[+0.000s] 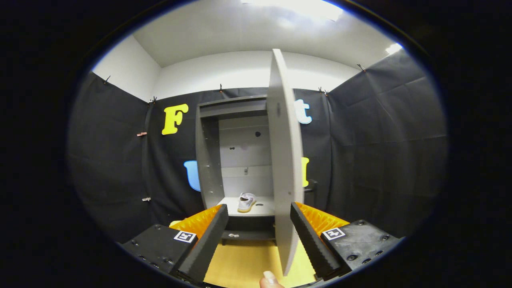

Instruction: Open the shoe cabinet door, grab the shoes and put them into the shoe cabinet, then close the shoe cabinet door.

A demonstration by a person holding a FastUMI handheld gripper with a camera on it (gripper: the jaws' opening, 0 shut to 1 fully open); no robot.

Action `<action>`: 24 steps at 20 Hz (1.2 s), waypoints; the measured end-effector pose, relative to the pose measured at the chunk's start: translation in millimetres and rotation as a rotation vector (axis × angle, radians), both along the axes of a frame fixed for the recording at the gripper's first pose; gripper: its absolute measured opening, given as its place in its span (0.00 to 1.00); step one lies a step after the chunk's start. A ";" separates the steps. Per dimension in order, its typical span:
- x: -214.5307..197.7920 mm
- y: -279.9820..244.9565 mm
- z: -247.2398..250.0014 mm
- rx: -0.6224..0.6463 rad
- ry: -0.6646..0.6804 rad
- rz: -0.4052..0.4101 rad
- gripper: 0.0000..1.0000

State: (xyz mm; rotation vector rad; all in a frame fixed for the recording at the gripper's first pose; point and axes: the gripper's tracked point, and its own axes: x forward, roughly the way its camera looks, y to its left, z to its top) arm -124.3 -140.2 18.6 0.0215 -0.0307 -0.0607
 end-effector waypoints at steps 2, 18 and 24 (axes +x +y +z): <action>-2.8 -28.5 0.3 0.002 0.006 -0.027 0.98; 73.4 -145.3 -16.1 0.057 0.043 -0.032 0.98; 86.5 -142.5 -25.0 0.052 0.065 0.003 0.98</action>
